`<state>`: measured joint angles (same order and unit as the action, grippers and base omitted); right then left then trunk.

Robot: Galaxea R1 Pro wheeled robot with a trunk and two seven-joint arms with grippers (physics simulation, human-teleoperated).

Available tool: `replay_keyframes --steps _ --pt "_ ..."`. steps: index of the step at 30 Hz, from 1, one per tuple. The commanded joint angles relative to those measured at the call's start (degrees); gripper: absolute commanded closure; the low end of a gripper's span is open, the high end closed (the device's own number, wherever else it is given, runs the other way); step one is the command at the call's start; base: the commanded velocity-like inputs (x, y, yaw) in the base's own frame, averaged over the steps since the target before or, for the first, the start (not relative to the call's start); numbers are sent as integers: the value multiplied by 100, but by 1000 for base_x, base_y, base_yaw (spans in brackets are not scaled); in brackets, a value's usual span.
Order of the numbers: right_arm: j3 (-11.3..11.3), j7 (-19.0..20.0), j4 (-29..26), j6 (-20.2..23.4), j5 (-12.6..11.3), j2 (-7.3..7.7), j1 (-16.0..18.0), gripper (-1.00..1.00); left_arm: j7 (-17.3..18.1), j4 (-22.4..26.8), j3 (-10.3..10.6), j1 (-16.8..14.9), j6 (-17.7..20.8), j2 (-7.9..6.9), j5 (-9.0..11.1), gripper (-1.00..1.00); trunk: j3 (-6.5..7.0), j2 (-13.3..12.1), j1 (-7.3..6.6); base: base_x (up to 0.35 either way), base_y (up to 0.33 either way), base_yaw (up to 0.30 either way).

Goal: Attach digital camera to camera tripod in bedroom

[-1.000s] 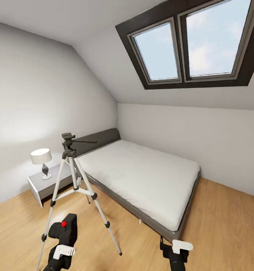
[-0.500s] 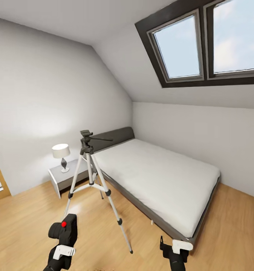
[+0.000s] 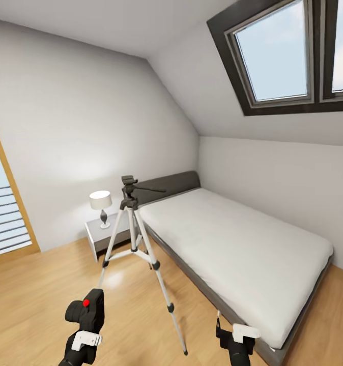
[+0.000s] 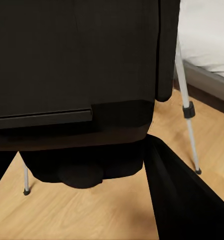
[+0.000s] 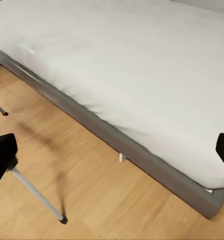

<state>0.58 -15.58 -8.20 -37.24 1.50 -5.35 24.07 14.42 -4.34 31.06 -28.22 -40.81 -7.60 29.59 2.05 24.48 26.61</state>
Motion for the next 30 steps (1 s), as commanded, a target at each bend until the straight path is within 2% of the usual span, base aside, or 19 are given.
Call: replay_keyframes --steps 1,17,30 --pt "4 -24 3 -12 17 -1 1 -100 35 -22 29 -8 -23 3 56 100 -6 4 5 304 -143 275" --pt "4 -24 3 -12 17 -1 1 -100 37 -21 28 -8 -23 -5 56 100 -70 4 5 307 33 275" --pt "4 -24 3 -4 17 -1 1 -100 36 -23 31 -8 -23 -5 56 100 -122 4 5 32 22 275"
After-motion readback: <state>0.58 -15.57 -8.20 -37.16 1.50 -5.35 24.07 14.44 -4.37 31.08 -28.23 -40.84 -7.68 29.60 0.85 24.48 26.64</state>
